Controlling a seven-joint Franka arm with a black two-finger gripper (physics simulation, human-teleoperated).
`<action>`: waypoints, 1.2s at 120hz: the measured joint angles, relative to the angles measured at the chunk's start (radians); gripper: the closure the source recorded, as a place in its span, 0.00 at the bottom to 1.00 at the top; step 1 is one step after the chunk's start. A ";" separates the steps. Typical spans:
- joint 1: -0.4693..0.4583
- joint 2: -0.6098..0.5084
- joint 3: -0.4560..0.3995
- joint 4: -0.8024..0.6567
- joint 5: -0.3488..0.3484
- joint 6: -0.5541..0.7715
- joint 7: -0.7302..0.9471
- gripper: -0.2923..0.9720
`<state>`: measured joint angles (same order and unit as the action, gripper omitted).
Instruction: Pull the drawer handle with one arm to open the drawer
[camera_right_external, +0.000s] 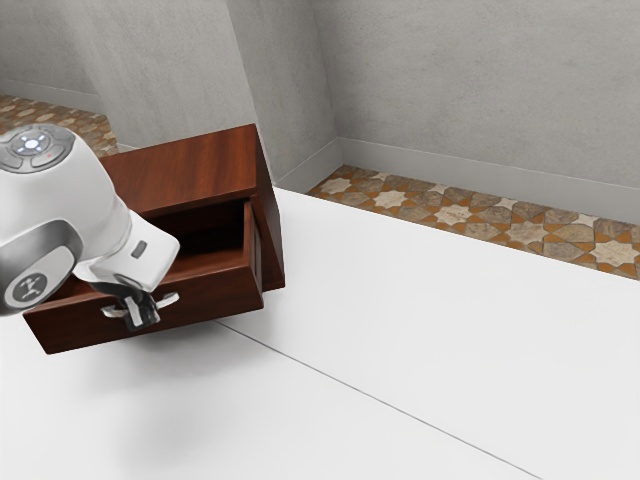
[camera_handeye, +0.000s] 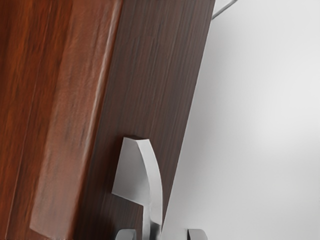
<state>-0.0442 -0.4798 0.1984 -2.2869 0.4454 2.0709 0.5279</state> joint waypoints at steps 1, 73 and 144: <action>0.000 0.000 0.000 0.000 0.000 0.000 0.000 0.73; 0.019 -0.066 -0.055 0.052 -0.014 -0.095 -0.032 0.55; 0.020 0.391 -0.177 0.751 -0.353 -0.483 0.099 0.26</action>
<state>-0.0244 -0.0893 0.0211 -1.5356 0.0924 1.5882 0.6272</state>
